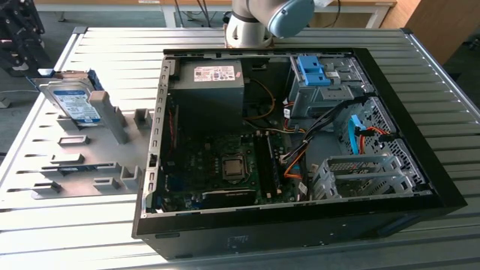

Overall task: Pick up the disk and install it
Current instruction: 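Pick up the disk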

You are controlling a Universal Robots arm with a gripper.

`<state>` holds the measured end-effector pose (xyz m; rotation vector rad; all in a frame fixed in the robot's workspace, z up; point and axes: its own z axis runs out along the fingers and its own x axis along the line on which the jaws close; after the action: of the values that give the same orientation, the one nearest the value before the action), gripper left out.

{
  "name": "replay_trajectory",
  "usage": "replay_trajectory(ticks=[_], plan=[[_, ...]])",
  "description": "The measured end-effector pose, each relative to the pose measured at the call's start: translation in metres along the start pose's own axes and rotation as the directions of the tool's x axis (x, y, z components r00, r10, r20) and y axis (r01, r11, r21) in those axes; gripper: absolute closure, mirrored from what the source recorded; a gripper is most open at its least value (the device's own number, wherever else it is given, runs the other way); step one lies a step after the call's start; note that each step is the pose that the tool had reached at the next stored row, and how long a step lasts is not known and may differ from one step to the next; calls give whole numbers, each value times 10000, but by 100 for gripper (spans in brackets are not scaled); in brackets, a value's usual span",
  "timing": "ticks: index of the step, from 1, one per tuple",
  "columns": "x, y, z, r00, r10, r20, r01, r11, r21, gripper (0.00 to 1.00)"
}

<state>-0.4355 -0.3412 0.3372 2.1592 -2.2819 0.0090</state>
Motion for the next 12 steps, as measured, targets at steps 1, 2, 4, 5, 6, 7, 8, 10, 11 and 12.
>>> replay_trajectory(ticks=[1,2,4,5,6,7,8,10,11,12], plan=[[-1,1,9,10000,-2,-1,2,10000,-1,50],[-3,2,15,10000,-2,-7,2,10000,-3,50],[-4,2,33,10000,-16,-8,16,10000,0,50],[-4,3,40,10000,-53,-8,53,10000,-1,50],[-5,5,45,9999,-111,-8,111,9999,-1,50],[-5,7,50,9999,-171,-9,171,9999,-2,50],[-4,8,56,9998,-219,-8,219,9998,-1,50],[-4,14,70,9996,-281,-7,281,9996,0,50],[-4,15,78,9996,-291,-7,291,9996,1,50],[-4,18,86,9996,-294,-8,294,9996,0,50]])
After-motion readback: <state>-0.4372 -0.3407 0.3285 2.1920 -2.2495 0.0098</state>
